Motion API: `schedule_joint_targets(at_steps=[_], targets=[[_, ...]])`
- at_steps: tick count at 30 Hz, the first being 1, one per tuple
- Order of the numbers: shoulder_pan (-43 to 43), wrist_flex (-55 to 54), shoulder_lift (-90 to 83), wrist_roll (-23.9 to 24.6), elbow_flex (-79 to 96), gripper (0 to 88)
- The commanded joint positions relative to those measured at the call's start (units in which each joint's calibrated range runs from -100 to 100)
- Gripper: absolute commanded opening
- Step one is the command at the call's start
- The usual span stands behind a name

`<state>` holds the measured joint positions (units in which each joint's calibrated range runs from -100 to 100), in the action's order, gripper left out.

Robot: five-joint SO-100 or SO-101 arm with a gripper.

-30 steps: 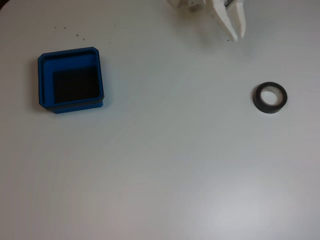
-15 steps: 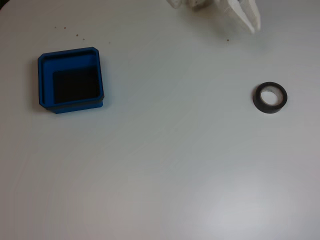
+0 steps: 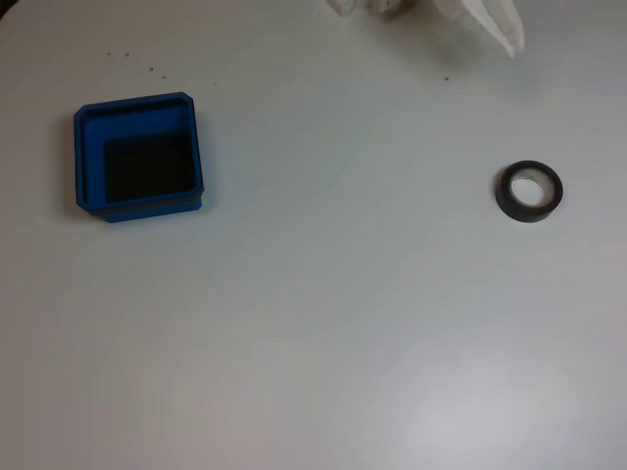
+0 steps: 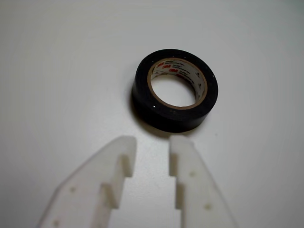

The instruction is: Pick the black tape roll and drop it in the blue box

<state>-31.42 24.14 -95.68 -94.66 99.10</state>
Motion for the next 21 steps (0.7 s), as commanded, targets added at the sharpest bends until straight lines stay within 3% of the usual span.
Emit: schedule_joint_targets(at_steps=[1, 7, 21], targets=[[-0.2, -0.6, -3.2, 0.4, 0.5, 1.0], [0.3, -0.6, -1.4, 0.4, -4.0, 1.0], [0.4, -0.6, 29.0, 0.4, -27.1, 1.0]])
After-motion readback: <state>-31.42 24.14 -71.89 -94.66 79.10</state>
